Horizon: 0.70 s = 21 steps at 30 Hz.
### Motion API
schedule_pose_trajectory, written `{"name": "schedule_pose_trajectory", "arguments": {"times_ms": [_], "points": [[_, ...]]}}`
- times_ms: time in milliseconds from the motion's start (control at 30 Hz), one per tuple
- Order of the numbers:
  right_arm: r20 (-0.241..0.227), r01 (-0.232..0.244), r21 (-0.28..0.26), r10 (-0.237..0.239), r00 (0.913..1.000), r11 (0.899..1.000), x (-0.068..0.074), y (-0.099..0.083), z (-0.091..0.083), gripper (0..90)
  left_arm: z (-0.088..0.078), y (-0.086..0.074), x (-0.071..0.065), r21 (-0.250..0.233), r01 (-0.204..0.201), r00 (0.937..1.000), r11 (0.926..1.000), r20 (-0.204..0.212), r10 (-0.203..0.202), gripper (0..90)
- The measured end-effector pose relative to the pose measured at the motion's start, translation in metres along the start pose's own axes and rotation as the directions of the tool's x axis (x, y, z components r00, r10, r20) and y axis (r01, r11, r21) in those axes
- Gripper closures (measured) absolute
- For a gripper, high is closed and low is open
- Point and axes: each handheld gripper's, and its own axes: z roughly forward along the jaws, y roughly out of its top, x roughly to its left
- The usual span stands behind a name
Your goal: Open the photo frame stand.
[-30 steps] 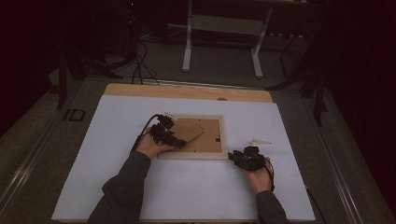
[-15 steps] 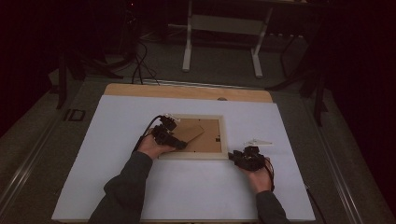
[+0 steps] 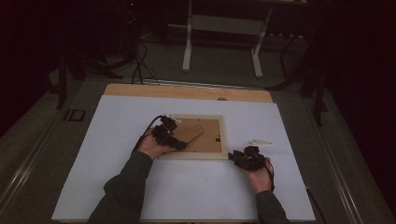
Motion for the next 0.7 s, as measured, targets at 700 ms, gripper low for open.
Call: {"name": "schedule_pose_trajectory", "arguments": {"times_ms": [700], "points": [[0.006,-0.001,-0.035,0.001,1.0,0.999,-0.0017,0.0047,-0.007,65.4,-0.0021,-0.0007,-0.0095,-0.018,-0.072,0.9951,0.9972,-0.07,0.071,36.4]]}}
